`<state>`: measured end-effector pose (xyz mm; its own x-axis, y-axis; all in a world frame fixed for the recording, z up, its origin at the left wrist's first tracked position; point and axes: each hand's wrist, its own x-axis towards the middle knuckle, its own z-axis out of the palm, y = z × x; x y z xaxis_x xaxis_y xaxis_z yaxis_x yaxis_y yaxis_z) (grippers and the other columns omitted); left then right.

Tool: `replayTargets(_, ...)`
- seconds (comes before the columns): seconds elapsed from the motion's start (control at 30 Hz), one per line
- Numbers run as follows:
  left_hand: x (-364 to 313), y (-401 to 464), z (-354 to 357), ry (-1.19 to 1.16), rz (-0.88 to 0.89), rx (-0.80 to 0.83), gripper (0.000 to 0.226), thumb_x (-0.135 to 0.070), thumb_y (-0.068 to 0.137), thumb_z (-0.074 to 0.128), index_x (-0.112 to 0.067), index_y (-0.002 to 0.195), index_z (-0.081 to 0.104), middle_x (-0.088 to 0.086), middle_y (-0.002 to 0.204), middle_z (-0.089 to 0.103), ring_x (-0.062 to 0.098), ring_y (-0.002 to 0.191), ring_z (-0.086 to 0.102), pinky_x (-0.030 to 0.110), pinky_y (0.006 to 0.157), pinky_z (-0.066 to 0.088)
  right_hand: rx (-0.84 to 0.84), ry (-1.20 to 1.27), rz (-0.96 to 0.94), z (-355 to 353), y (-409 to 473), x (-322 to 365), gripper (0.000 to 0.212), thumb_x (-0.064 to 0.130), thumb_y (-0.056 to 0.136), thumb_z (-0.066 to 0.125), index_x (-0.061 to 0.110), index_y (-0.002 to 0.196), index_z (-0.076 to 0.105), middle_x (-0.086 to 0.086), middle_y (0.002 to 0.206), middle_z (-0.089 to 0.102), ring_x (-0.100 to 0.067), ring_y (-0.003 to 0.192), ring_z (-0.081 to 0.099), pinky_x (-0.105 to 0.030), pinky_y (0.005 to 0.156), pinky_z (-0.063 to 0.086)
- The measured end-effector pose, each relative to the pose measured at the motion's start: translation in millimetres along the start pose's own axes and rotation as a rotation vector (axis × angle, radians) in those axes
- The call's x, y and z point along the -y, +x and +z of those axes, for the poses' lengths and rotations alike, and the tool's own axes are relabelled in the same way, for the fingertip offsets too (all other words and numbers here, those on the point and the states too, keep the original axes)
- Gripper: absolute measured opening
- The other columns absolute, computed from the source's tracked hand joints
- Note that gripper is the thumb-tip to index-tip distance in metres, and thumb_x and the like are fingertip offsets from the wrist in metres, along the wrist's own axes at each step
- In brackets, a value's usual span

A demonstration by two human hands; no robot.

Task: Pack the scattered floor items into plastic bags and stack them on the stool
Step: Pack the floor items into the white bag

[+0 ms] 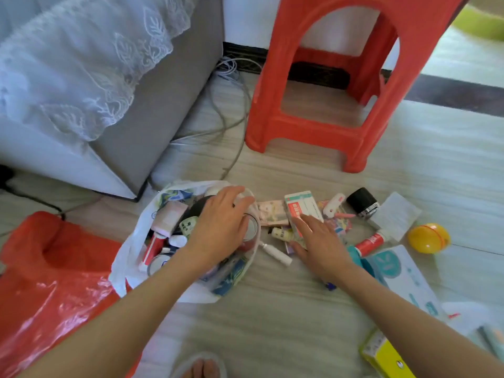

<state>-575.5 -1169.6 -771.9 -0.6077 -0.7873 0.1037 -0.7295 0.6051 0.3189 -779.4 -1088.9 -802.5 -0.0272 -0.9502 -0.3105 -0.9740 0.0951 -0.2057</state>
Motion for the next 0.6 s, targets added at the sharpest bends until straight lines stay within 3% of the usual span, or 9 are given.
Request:
replayTargets(0.1, -33, 1, 35, 0.05, 0.089, 0.139, 0.042, -0.019, 0.079, 0.052, -0.012, 0.12, 0.055, 0.017, 0.129, 0.051, 0.036, 0.119, 0.049, 0.045, 0.09, 0.046, -0.017, -0.013, 0.115, 13, -16, -37, 0.057, 0.04, 0.093, 0.042, 0.018, 0.143, 0.026, -0.004, 0.149, 0.031, -0.022, 0.136, 0.03, -0.035, 0.111, 0.022)
replayTargets(0.17, -45, 5, 58, 0.095, 0.096, 0.246, 0.055, -0.015, 0.081, 0.058, -0.014, 0.133, 0.043, 0.017, 0.143, 0.037, 0.035, 0.133, 0.034, 0.045, 0.103, 0.035, -0.001, 0.019, 0.187, 27, -24, -56, 0.052, 0.037, 0.092, 0.045, 0.018, 0.14, 0.034, -0.003, 0.143, 0.04, -0.023, 0.131, 0.037, -0.033, 0.107, 0.027)
replayTargets(0.27, -56, 14, 86, 0.138, 0.081, 0.43, 0.062, -0.019, 0.092, 0.045, -0.019, 0.146, 0.016, 0.009, 0.155, 0.006, 0.028, 0.143, 0.006, 0.039, 0.114, 0.012, -0.004, 0.046, 0.29, 49, -34, -77, 0.044, 0.039, 0.09, 0.048, 0.017, 0.128, 0.046, -0.006, 0.129, 0.051, -0.025, 0.119, 0.046, -0.035, 0.095, 0.036)
replayTargets(0.4, -69, 47, 116, 0.167, 0.114, 0.497, 0.062, -0.036, 0.095, 0.039, -0.023, 0.147, 0.008, 0.007, 0.156, -0.003, 0.027, 0.143, 0.002, 0.04, 0.113, 0.015, -0.014, 0.039, 0.347, 66, -27, -84, 0.044, 0.05, 0.081, 0.057, 0.011, 0.099, 0.059, -0.008, 0.103, 0.059, -0.029, 0.1, 0.056, -0.039, 0.076, 0.044)
replayTargets(0.5, -70, 69, 141, 0.256, 0.181, 0.512, 0.069, -0.041, 0.093, 0.045, -0.03, 0.147, 0.003, 0.001, 0.157, -0.007, 0.025, 0.144, -0.002, 0.039, 0.113, 0.016, -0.001, 0.038, 0.318, 80, -23, -75, 0.049, 0.053, 0.055, 0.076, 0.01, 0.076, 0.062, -0.008, 0.073, 0.06, -0.029, 0.068, 0.061, -0.037, 0.051, 0.047)
replayTargets(0.6, -66, 69, 154, 0.204, 0.174, 0.532, 0.064, -0.04, 0.094, 0.043, -0.032, 0.147, 0.008, 0.0, 0.157, -0.002, 0.024, 0.144, -0.001, 0.04, 0.114, 0.013, 0.011, 0.038, 0.3, 92, -28, -67, 0.064, 0.056, 0.04, 0.078, 0.011, 0.084, 0.066, -0.002, 0.067, 0.062, -0.023, 0.058, 0.061, -0.031, 0.045, 0.045)
